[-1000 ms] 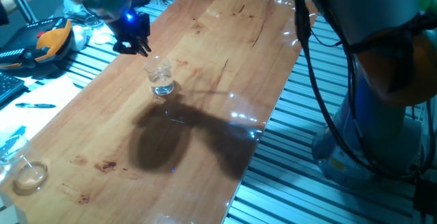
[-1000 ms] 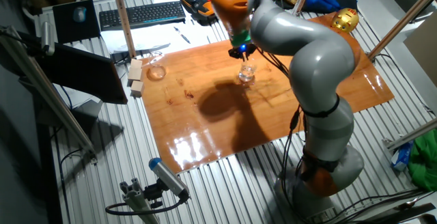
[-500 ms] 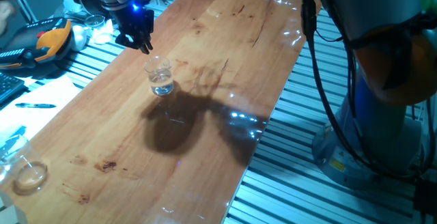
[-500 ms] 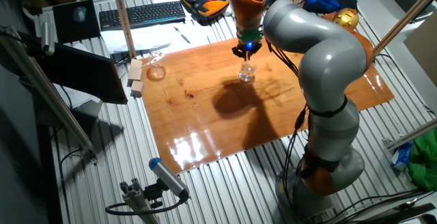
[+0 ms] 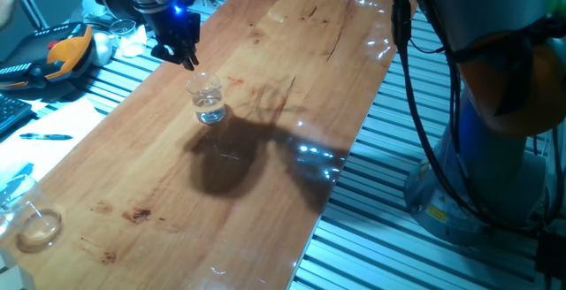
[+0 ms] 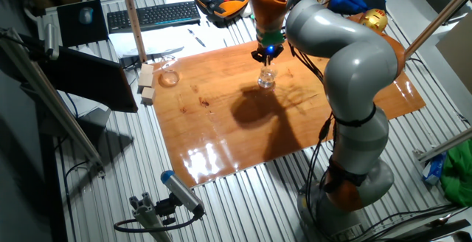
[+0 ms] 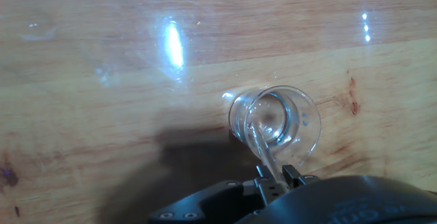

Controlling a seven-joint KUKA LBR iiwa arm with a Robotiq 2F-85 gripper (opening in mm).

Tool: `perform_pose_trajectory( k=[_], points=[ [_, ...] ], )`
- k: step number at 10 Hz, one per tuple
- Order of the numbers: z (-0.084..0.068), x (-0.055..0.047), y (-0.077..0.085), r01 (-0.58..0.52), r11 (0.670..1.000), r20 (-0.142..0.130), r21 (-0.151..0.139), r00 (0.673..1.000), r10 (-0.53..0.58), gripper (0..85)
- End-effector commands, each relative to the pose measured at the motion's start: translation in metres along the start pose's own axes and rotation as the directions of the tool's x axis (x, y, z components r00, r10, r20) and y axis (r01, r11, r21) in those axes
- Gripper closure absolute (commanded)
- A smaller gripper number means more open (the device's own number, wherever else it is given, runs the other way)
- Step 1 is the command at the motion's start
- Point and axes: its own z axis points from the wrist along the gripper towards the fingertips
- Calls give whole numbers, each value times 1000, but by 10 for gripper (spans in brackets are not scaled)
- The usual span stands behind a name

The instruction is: Stir the beaker with a glass rod

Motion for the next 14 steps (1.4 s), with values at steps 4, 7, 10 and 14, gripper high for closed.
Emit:
perform_pose_trajectory(
  k=[4, 7, 10, 14],
  points=[
    [3, -3, 0, -4, 1000, 11, 2, 1000, 4, 850],
    [1, -3, 1, -6, 1000, 9, -11, 1000, 6, 850],
    [-2, -6, 5, 3, 1000, 12, 10, 1000, -4, 850],
    [-4, -8, 8, 13, 1000, 7, 9, 1000, -13, 850]
  ],
)
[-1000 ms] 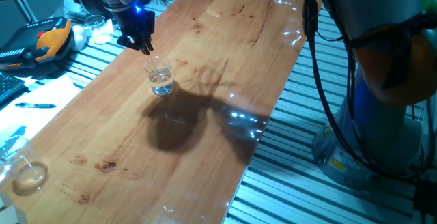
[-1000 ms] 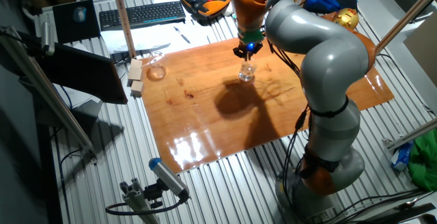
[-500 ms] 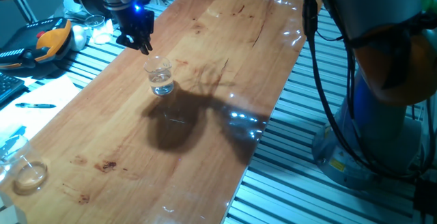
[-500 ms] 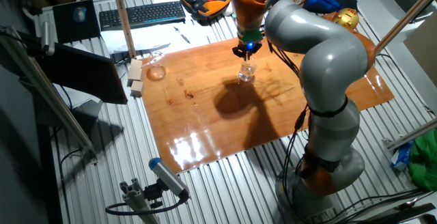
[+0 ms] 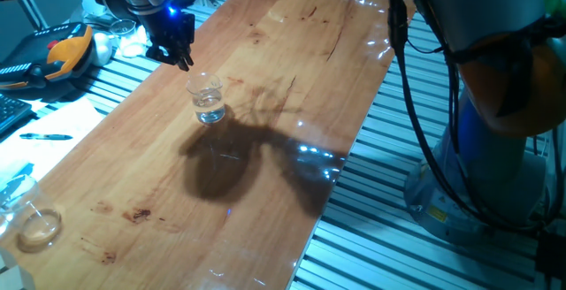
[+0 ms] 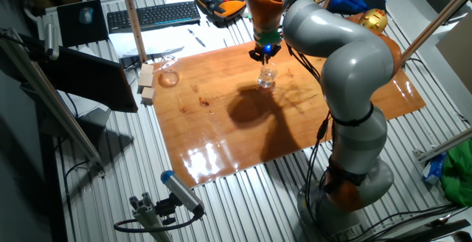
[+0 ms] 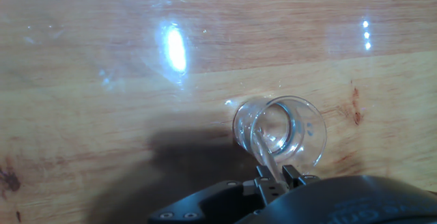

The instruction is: Stir the beaker with a glass rod

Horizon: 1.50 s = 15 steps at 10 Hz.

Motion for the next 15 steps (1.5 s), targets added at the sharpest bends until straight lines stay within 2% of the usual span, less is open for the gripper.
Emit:
perform_pose_trajectory(
  k=[1, 2, 4, 8, 9, 10, 12, 15],
  points=[
    [0, 1, -1, 4, 1000, -1, 1, 1000, -4, 850],
    [0, 1, -1, 6, 1000, -1, 1, 1000, -6, 850],
    [0, 1, -1, 10, 1000, 20, 9, 1000, -10, 850],
    [0, 1, -1, 76, 997, 47, -6, 996, -76, 850],
    [0, 1, -1, 76, 997, 41, -30, 996, -74, 850],
    [0, 1, -1, 61, 997, 33, -43, 998, -60, 850],
    [0, 1, -1, 23, 999, 30, -43, 999, -21, 850],
    [0, 1, -1, 27, 999, 26, -44, 999, -26, 850]
  ],
)
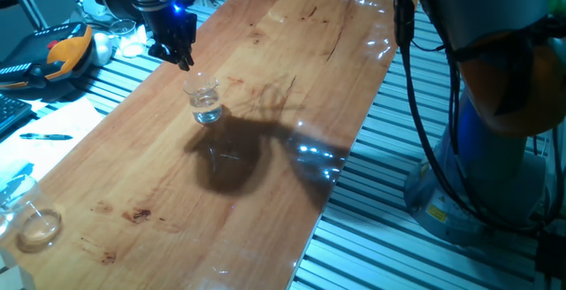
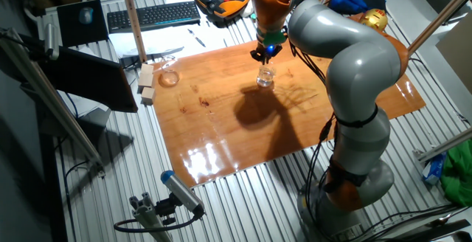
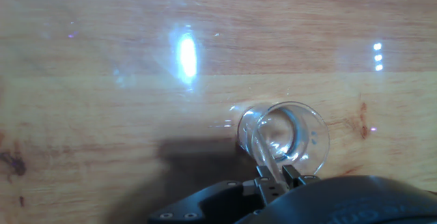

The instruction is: Stir the beaker with a glass rod

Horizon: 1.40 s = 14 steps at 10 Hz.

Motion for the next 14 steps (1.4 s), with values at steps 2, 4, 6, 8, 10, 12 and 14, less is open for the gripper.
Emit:
perform_pose_trajectory(
  k=[2, 4, 6, 8, 10, 12, 14],
  points=[
    [0, 0, 0, 7, 1000, -3, -6, 1000, -7, 850],
    [1, 0, -5, 18, 1000, -3, -7, 1000, -18, 850],
    [2, -1, -6, 23, 1000, -2, -4, 1000, -23, 850],
    [1, -4, -14, 23, 1000, 1, -9, 1000, -23, 850],
    [1, -5, -20, 6, 1000, 2, -24, 1000, -6, 850],
    [1, -4, -22, -27, 998, -8, -57, 1000, 27, 850],
    [1, -2, -28, -38, 997, -6, -65, 999, 38, 850]
  ],
)
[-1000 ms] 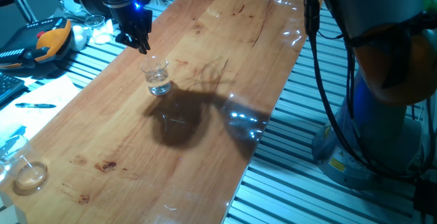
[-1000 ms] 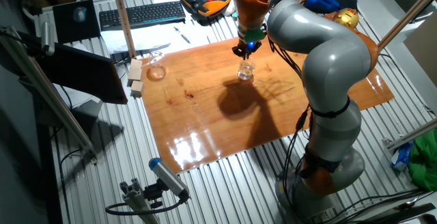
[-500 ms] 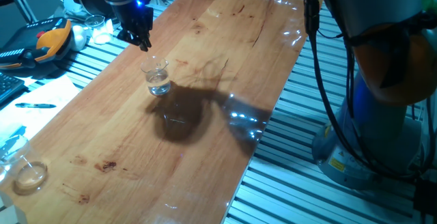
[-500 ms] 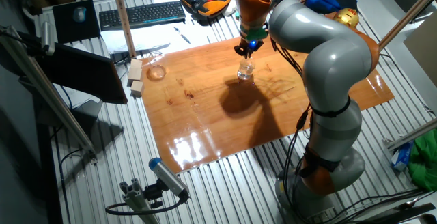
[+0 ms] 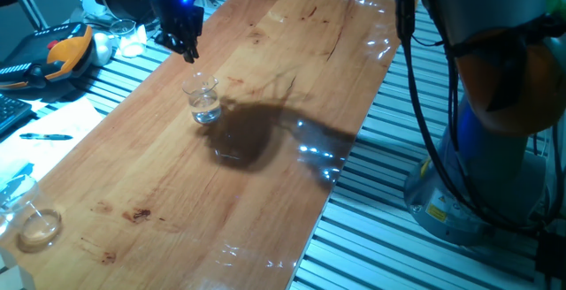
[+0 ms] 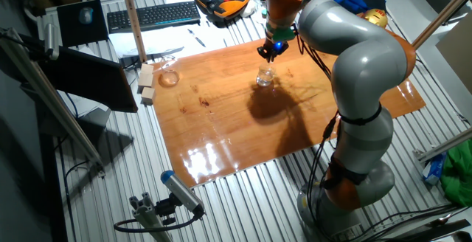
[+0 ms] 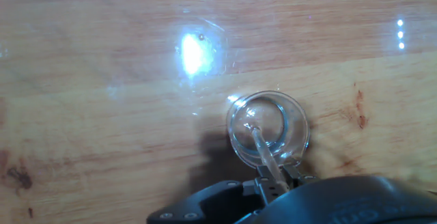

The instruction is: Stir the beaker with a glass rod

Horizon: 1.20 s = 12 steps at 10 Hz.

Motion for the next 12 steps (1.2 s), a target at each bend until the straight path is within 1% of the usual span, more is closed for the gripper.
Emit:
perform_pose_trajectory(
  k=[1, 3, 4, 6, 7, 8, 9, 10, 11, 12],
  points=[
    [1, 0, -3, -1, 1000, 4, 4, 1000, 1, 850],
    [2, 1, -7, 1, 1000, 6, -2, 1000, -1, 850],
    [2, 2, -8, 1, 1000, 9, -12, 1000, -1, 850],
    [4, 4, -10, 1, 1000, 13, -15, 1000, -1, 850],
    [3, 4, -11, 3, 1000, 14, -30, 1000, -2, 850],
    [4, 2, -11, 3, 999, 28, -47, 1000, -2, 850],
    [4, 1, -11, 1, 999, 42, -42, 999, 0, 850],
    [3, 1, -13, -2, 999, 42, -43, 999, 3, 850],
    [3, 1, -14, -6, 999, 37, -52, 999, 8, 850],
    [3, 1, -15, -11, 999, 26, -50, 1000, 12, 850]
  ],
)
